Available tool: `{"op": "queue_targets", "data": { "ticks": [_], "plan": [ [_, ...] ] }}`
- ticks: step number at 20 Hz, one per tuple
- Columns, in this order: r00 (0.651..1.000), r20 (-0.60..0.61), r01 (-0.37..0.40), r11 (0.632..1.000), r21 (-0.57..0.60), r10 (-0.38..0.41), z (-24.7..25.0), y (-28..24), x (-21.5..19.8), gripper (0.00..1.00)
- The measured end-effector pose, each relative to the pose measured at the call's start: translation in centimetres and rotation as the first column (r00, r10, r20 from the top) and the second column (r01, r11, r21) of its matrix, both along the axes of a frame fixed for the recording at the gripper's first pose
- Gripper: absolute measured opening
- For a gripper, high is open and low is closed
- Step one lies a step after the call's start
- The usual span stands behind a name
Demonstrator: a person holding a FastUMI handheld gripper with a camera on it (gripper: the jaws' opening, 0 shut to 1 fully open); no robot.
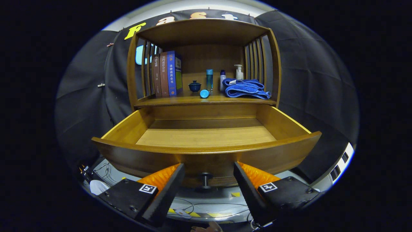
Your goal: Pull open the drawer, take out the items inside it, and place them on the countertop above the cabinet.
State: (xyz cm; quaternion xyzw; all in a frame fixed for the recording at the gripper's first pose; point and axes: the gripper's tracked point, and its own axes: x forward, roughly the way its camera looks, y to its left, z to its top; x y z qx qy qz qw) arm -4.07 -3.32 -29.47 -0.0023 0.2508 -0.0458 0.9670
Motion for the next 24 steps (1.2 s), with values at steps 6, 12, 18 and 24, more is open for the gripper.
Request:
{"op": "queue_targets", "data": {
  "ticks": [6, 12, 18, 24],
  "plan": [
    [1.000, 0.002, -0.004, 1.000, 0.021, 0.004, -0.4, 0.0, 4.8, 0.99],
    [1.000, 0.017, -0.005, 0.999, 0.046, 0.004, -1.1, -0.4, 10.9, 1.00],
    [0.999, 0.041, -0.011, 0.999, 0.033, 0.010, -2.0, -0.7, 15.8, 0.99],
    [0.998, 0.060, -0.012, 1.000, 0.028, 0.010, -2.5, -0.8, 18.5, 1.00]
  ]
}}
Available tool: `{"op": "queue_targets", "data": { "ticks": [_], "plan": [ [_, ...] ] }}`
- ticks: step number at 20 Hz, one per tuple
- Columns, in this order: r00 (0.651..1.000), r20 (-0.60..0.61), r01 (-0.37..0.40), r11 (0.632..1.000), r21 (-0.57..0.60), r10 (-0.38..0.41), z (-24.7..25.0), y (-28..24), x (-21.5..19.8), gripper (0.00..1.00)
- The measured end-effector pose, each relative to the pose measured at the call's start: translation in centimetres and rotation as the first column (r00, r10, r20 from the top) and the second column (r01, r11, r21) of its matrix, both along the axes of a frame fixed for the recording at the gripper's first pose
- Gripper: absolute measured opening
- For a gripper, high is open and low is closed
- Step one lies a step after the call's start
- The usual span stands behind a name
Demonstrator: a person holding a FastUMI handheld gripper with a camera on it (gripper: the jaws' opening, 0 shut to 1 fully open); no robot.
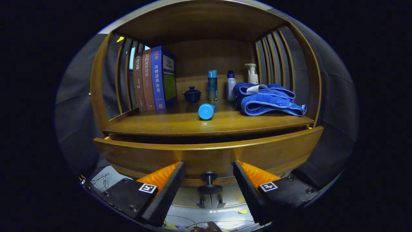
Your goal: Pull open the drawer, take out the items inside it, and place them on the countertop above the cabinet.
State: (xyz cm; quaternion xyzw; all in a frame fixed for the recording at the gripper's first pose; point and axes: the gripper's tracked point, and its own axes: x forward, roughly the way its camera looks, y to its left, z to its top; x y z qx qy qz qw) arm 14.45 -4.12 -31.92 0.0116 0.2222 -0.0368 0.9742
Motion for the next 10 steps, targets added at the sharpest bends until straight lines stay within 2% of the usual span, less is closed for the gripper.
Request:
{"op": "queue_targets", "data": {
  "ticks": [10],
  "plan": [
    [1.000, 0.001, 0.016, 1.000, 0.008, -0.016, -0.6, -0.1, 1.7, 1.00]
  ]
}}
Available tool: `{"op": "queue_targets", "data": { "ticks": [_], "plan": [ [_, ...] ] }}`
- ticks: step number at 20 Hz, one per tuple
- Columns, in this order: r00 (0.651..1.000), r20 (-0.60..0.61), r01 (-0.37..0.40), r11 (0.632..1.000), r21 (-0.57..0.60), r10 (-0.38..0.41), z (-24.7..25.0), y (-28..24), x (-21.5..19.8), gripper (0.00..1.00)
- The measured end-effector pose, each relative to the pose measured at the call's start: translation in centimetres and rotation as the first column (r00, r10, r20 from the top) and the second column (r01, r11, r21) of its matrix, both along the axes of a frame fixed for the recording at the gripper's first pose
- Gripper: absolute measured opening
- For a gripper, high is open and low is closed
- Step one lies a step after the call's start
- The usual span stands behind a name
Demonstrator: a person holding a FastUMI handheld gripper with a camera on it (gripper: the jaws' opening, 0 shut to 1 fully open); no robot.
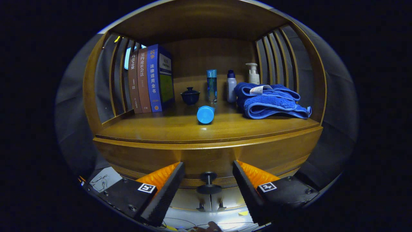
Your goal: Pull open the drawer, take out the items inside it, and place them on the countertop above the cabinet.
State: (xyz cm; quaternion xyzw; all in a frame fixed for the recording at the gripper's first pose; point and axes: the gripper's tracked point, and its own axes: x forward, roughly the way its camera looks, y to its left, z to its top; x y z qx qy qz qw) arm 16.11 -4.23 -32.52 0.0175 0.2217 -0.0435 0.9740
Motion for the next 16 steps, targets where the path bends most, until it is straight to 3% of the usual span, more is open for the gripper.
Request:
{"op": "queue_targets", "data": {
  "ticks": [8, 16],
  "plan": [
    [1.000, -0.014, 0.001, 1.000, -0.003, -0.001, 0.7, 0.1, 0.0, 1.00],
    [0.997, 0.069, -0.042, 0.999, -0.010, 0.042, 7.4, 1.9, -2.9, 1.00]
  ]
}}
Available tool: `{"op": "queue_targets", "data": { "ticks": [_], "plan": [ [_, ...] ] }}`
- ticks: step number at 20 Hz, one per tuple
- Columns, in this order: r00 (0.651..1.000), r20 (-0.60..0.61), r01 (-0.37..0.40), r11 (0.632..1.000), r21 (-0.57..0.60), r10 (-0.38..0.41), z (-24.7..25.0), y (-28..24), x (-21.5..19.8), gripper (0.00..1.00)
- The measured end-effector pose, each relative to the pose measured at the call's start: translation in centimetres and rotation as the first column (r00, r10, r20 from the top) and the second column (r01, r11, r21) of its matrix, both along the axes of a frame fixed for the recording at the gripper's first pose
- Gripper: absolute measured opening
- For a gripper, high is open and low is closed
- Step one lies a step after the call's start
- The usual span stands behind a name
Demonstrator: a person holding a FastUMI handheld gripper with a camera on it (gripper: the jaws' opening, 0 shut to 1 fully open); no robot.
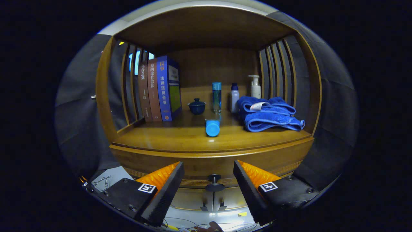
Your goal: Pull open the drawer, take out the items inside it, and place them on the countertop above the cabinet.
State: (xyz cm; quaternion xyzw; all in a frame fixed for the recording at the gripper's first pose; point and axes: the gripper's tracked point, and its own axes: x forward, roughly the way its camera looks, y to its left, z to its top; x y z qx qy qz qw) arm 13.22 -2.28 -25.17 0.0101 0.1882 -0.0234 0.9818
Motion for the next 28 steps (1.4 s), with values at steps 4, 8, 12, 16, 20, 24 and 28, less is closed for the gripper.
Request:
{"op": "queue_targets", "data": {
  "ticks": [4, 8, 12, 16, 20, 24, 28],
  "plan": [
    [0.995, 0.099, -0.016, 1.000, -0.005, 0.017, 6.4, 0.3, -1.8, 1.00],
    [0.978, 0.207, -0.028, 1.000, -0.013, 0.030, 13.9, 0.5, -4.6, 1.00],
    [0.954, 0.295, -0.039, 0.999, -0.035, 0.048, 19.6, 0.9, -7.9, 1.00],
    [0.946, 0.320, -0.038, 0.998, -0.056, 0.054, 22.7, 1.0, -10.8, 1.00],
    [0.942, 0.332, -0.038, 0.997, -0.070, 0.059, 23.9, 1.3, -12.4, 1.00],
    [0.940, 0.337, -0.033, 0.997, -0.074, 0.056, 24.0, 1.3, -12.8, 0.99],
    [0.942, 0.330, -0.035, 0.996, -0.076, 0.058, 24.0, 1.3, -12.7, 0.99]
  ]
}}
